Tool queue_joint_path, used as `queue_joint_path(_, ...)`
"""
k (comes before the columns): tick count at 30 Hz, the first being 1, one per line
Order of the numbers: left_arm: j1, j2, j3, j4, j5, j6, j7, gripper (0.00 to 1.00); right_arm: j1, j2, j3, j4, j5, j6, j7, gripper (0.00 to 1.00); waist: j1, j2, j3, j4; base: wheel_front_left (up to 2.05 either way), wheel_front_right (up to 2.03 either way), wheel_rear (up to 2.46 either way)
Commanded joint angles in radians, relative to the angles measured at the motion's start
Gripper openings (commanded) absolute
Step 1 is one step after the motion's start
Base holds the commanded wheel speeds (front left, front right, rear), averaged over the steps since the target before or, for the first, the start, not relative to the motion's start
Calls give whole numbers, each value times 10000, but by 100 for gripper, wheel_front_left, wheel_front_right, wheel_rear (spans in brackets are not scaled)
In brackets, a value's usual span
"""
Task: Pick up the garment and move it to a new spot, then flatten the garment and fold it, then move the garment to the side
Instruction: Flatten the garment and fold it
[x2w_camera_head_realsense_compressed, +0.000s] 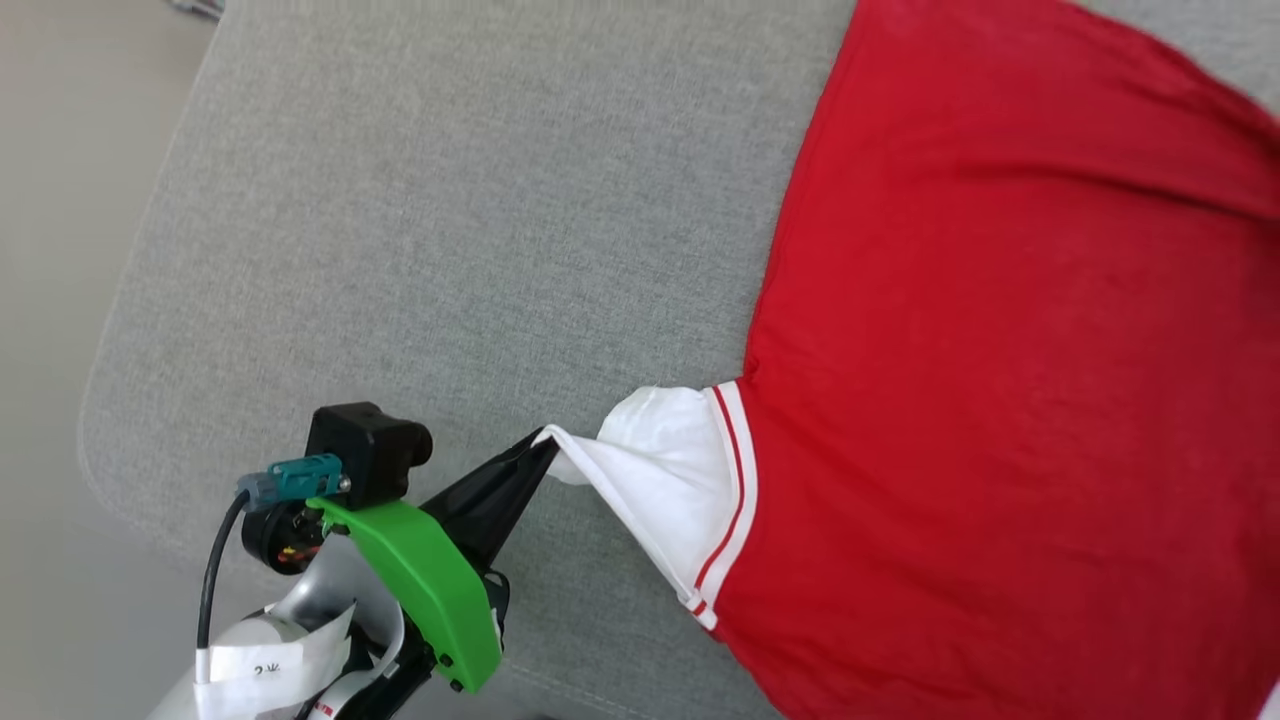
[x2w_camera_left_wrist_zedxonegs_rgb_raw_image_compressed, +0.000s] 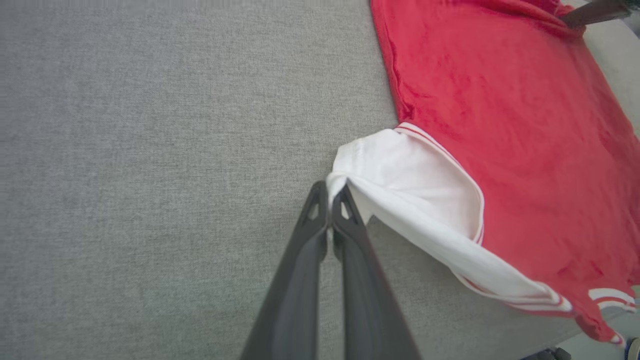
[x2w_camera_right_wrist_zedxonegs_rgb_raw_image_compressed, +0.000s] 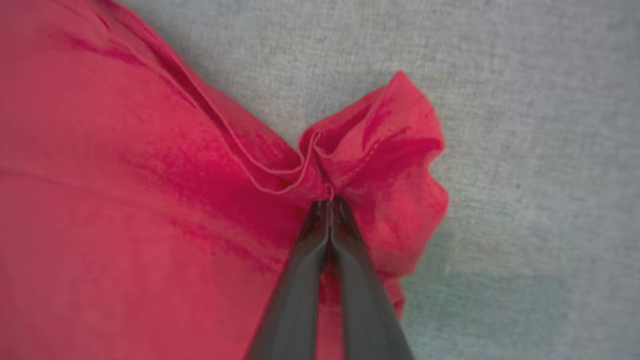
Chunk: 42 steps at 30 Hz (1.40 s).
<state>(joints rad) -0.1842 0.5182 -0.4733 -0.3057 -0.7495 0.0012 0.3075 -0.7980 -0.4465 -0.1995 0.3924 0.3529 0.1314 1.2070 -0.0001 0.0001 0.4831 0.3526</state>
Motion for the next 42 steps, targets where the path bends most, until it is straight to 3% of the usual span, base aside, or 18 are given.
queue_joint_path(1,52,-4,42,44,-86,78,-34,0,865,62,62,215,76,-7,24,0,1,-1,-944,-657,0,0,0)
queue_joint_path(13,910,-136,181,435,-338,639,-243,0,3737,495,75,-327,1112,-7,-756,0,1,-1,-2819,-2063,0,0,0)
queue_joint_path(21,1372,-494,300,652,-597,872,-684,0,5653,703,-712,-1456,1501,-7,-1000,0,1,-1,-3417,-2597,0,0,0)
queue_joint_path(31,1521,-850,278,1010,-689,925,-1104,0,7615,1575,-1443,-3293,1760,-7,-1021,0,1,-1,-3648,-2864,0,0,0)
queue_joint_path(39,1400,-1105,237,1242,-715,948,-1302,0,8279,2085,-1582,-3477,1686,-7,-1164,0,1,-1,-3655,-2865,0,0,0)
queue_joint_path(40,1377,-1114,221,1267,-722,933,-1296,0,8272,2101,-1550,-3484,1688,-7,-1185,30,1,-1,-3663,-2853,0,0,0)
queue_joint_path(42,1343,-1100,216,1296,-720,916,-1292,0,8242,2084,-1458,-3536,1729,-7,-1196,100,1,-1,-3666,-2836,0,0,0)
